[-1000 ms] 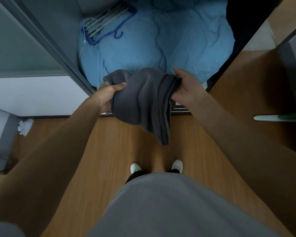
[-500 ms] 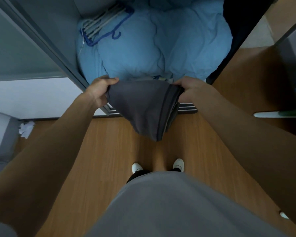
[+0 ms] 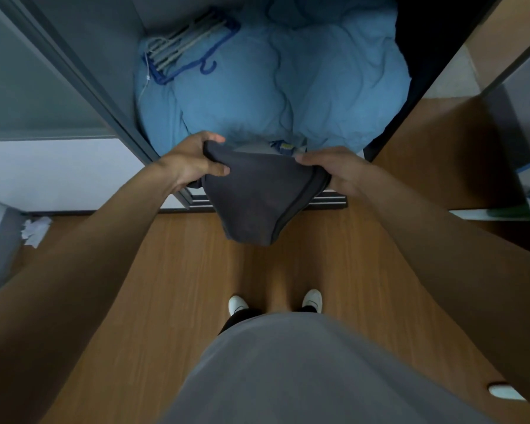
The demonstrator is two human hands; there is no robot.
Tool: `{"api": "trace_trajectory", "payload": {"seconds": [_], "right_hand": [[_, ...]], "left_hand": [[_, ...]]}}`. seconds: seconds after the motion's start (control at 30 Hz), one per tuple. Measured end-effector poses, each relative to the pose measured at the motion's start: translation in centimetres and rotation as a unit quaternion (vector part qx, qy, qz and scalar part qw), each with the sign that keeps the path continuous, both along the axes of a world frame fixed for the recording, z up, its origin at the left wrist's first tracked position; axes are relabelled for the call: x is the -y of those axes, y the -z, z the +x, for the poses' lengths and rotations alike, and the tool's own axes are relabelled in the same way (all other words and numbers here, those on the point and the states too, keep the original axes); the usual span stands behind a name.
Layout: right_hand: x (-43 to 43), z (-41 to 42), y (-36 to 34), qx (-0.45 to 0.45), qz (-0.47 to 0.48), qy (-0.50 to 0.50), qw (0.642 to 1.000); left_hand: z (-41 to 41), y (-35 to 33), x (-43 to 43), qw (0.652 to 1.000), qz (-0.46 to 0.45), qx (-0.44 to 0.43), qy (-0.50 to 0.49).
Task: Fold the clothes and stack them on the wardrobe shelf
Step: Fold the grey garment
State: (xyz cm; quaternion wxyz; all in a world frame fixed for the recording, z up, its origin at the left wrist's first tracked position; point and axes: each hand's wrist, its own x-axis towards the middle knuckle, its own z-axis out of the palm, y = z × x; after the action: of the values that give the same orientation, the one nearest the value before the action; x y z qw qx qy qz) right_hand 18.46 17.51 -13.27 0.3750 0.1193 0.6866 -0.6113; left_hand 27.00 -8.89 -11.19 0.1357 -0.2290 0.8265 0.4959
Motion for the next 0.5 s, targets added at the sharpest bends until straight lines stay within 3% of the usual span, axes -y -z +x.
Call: {"api": "trace_trajectory", "payload": {"seconds": [0.07,0.1,0.17,0.23,0.33,0.43,0.5], "right_hand": [[0.2,0.1,-0.9,-0.058,0.081,-0.149,0.984],[0.3,0.1,-1.2,-0.104,0.156,-0.234,0.954],[0.7,0.2,-1.7,-0.202,0.3,-0.366,0.858],[1.0,0.3,-1.7,-0.262,0.357,-0.409,0.798],[0.9,0.2,-1.8,-0.326,0.379,-0.386,0.775],[0.2,-0.3,-2.5,-0.363,0.389,-0.365,0.764],[-0.5,-0.9,-2.5,-0.361,0.345,-0.322,0.804]], "left_hand": [[-0.1,-0.3,0.0,0.996,-0.067,0.016,0.051],[-0.1,-0.4,0.0,0.992,-0.096,0.023,0.076],[-0.2,-0.4,-0.1,0.978,-0.162,0.039,0.129],[-0.2,-0.5,-0.2,0.952,-0.246,0.043,0.175],[-0.2,-0.9,0.1,0.918,-0.351,0.034,0.182],[0.1,-1.4,0.8,0.9,-0.4,0.014,0.172],[0.2,-1.4,1.4,0.92,-0.355,-0.019,0.163]]}}
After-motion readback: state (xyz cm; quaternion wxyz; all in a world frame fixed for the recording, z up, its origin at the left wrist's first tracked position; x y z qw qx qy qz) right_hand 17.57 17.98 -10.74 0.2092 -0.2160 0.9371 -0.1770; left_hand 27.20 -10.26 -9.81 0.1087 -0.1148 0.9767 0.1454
